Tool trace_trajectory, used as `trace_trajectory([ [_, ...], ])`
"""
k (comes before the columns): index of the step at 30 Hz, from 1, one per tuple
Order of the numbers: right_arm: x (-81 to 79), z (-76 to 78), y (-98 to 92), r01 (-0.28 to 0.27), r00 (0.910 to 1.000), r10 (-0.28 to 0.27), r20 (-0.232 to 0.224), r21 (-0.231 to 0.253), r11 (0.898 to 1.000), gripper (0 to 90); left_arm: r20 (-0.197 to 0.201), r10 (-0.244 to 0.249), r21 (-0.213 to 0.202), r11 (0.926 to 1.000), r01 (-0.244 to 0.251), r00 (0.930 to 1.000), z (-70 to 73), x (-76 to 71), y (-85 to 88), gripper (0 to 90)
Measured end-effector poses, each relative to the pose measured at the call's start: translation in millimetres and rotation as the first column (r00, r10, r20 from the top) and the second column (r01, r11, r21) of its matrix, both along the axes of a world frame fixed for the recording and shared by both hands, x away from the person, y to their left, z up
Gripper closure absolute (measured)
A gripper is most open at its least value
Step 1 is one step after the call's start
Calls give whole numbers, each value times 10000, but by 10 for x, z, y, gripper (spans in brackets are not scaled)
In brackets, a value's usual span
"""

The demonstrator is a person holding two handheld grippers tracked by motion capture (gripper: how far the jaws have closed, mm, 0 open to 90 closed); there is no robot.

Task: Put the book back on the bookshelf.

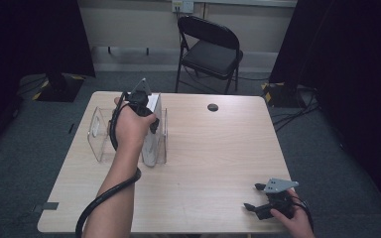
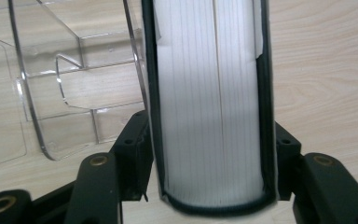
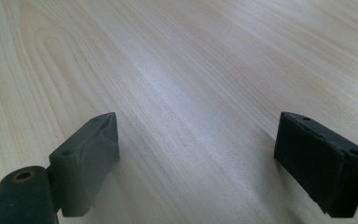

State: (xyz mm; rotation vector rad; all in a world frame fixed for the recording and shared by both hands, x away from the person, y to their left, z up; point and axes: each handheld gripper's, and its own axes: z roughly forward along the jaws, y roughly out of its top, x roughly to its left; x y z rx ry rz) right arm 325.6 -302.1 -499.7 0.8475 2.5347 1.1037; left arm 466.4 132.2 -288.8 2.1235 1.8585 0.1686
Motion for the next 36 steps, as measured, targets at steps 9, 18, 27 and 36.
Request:
trace_trajectory([
  [9,1,0,-2,-24,10000,24,1,-8,10000,133,30,-217,-152,9996,218,9998,59,-63,-14,413],
  [18,0,0,0,-7,10000,7,4,-7,10000,132,95,-373,-267,9989,376,9993,59,-117,47,383],
  [27,0,0,1,9,10000,-9,-2,7,10000,133,61,-558,-415,9976,560,9984,43,-180,80,371],
  [36,0,0,0,1,10000,-1,2,1,10000,132,104,-807,-555,9952,812,9967,63,-237,123,367],
])
